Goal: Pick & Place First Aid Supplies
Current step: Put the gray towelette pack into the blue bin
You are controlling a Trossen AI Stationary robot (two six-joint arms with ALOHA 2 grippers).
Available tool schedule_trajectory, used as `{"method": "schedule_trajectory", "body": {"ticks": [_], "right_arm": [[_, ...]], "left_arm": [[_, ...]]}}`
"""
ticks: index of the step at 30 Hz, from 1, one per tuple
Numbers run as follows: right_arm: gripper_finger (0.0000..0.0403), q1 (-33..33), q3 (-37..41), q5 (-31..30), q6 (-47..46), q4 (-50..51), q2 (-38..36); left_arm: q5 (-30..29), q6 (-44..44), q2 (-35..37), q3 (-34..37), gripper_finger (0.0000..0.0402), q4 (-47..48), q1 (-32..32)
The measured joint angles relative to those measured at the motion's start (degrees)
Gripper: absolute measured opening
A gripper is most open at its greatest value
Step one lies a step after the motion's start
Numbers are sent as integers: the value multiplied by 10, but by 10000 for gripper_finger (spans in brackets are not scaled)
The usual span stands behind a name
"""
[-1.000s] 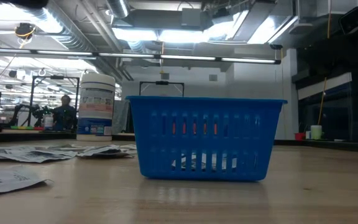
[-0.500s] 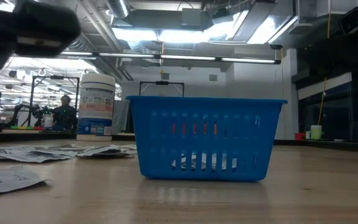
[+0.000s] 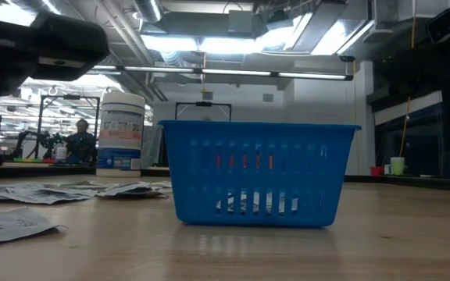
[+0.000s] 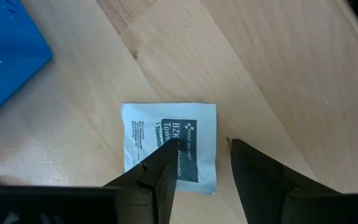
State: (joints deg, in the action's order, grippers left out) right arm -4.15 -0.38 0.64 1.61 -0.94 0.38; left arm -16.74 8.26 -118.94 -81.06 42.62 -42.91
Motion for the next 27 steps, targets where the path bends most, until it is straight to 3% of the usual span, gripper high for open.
{"method": "schedule_trajectory", "body": {"ticks": [5, 16, 27], "right_arm": [[195, 0, 0, 0, 0, 0, 0], [195, 0, 0, 0, 0, 0, 0], [195, 0, 0, 0, 0, 0, 0]], "left_arm": [[15, 0, -1, 1, 114, -10, 9], [39, 3, -2, 1, 9, -13, 18], [89, 54, 18, 4, 2, 3, 21]]}}
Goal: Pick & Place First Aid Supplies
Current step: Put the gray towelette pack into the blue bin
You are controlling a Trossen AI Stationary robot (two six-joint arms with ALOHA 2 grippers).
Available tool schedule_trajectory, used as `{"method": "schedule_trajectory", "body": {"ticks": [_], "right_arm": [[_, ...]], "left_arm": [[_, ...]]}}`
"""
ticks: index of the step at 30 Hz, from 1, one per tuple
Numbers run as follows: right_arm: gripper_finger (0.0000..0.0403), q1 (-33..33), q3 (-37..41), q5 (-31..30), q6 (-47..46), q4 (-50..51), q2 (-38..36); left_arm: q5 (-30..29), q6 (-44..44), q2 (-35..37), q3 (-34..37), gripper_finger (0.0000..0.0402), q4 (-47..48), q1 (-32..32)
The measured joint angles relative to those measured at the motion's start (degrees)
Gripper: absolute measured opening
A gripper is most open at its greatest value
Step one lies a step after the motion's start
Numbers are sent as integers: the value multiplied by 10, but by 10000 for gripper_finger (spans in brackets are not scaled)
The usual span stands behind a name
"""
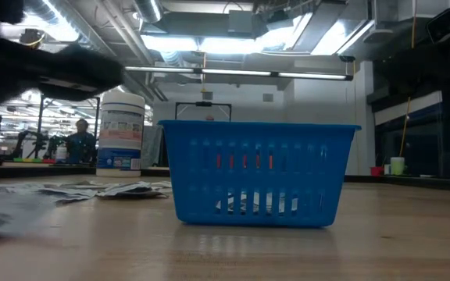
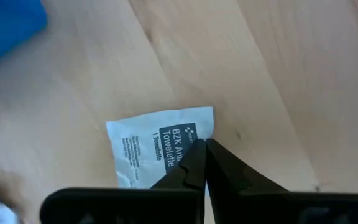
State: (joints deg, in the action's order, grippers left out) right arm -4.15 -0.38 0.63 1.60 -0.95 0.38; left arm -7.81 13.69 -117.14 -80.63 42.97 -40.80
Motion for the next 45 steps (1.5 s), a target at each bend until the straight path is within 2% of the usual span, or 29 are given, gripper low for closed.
{"method": "schedule_trajectory", "body": {"ticks": [5, 11, 17, 24, 27, 30, 38, 41, 45], "right_arm": [[195, 0, 0, 0, 0, 0, 0], [195, 0, 0, 0, 0, 0, 0], [195, 0, 0, 0, 0, 0, 0], [195, 0, 0, 0, 0, 0, 0], [195, 0, 0, 0, 0, 0, 0], [195, 0, 0, 0, 0, 0, 0], [195, 0, 0, 0, 0, 0, 0], [195, 0, 0, 0, 0, 0, 0], [195, 0, 0, 0, 0, 0, 0]], "left_arm": [[40, 23, 32, 0, 2, 10, -2], [45, 40, 74, -1, 2, 11, -9], [13, 36, 92, -1, 2, 19, -10], [-4, -27, 87, -2, 12, 22, 1], [16, -29, 85, -2, 38, 36, 9], [32, -34, 77, 1, 82, 35, 11], [12, 17, 75, 45, 218, -12, 8], [7, 21, 75, 53, 241, -18, 8], [0, 22, 75, 62, 248, -32, 9]]}}
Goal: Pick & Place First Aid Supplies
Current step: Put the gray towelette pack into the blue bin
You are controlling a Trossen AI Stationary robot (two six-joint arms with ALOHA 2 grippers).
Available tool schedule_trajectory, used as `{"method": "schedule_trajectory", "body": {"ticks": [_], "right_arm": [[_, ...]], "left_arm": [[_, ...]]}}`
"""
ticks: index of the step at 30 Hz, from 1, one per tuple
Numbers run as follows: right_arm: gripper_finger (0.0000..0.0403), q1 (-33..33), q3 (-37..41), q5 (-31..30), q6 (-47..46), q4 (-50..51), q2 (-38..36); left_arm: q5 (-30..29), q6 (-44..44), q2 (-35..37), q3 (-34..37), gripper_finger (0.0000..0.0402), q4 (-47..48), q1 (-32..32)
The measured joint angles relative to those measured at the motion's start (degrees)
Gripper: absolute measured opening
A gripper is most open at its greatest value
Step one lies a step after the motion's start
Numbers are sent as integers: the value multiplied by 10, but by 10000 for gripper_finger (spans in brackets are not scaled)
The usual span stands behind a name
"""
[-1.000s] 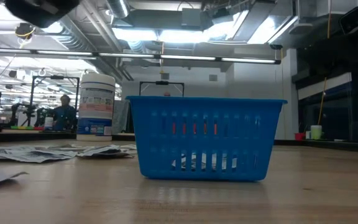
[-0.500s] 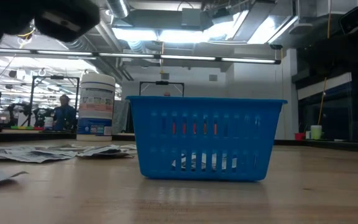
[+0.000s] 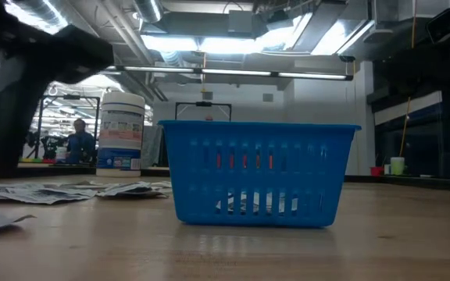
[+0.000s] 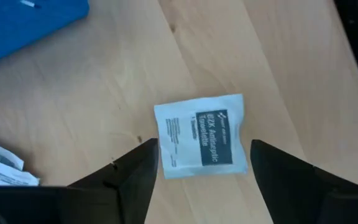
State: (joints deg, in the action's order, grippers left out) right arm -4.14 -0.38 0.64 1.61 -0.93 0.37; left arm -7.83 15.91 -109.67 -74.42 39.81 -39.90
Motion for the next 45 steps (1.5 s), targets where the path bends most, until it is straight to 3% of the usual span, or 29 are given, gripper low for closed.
{"method": "schedule_trajectory", "body": {"ticks": [34, 38, 45], "right_arm": [[195, 0, 0, 0, 0, 0, 0], [195, 0, 0, 0, 0, 0, 0], [195, 0, 0, 0, 0, 0, 0]], "left_arm": [[21, 31, -37, 18, 248, -37, 8], [16, 40, -39, 18, 223, -39, 7], [14, 42, -35, 18, 132, -43, 7]]}}
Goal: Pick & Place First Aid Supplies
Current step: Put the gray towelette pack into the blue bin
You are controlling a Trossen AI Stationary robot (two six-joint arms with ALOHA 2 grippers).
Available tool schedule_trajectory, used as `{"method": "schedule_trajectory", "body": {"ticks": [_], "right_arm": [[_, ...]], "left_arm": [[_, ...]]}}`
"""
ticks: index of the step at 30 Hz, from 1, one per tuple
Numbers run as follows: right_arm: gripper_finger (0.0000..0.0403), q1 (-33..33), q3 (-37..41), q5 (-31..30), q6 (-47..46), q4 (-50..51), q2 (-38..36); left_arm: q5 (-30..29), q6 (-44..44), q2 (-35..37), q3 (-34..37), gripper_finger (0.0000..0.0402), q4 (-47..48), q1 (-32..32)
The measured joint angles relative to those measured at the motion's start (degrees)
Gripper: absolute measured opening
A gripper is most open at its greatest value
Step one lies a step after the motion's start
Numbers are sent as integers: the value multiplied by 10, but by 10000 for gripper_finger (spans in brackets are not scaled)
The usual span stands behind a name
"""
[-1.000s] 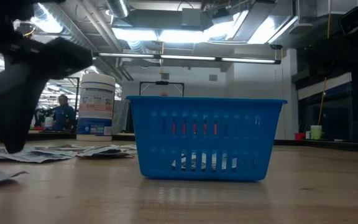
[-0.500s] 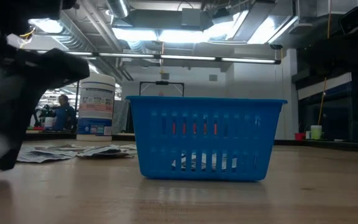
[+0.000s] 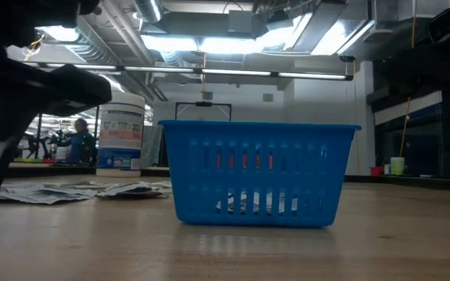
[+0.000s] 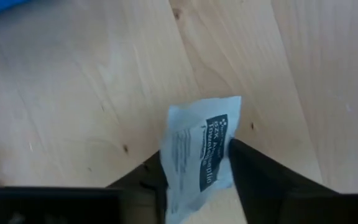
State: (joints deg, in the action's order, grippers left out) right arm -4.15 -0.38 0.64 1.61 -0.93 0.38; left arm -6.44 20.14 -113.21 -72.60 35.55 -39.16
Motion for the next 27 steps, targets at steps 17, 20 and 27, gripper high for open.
{"method": "schedule_trajectory", "body": {"ticks": [17, 20, 27], "right_arm": [[195, 0, 0, 0, 0, 0, 0], [195, 0, 0, 0, 0, 0, 0], [195, 0, 0, 0, 0, 0, 0]], "left_arm": [[62, 12, 50, 0, 5, 7, 14], [63, 18, 72, 0, 4, 5, 15], [62, 36, 129, 0, 4, -2, 23]]}}
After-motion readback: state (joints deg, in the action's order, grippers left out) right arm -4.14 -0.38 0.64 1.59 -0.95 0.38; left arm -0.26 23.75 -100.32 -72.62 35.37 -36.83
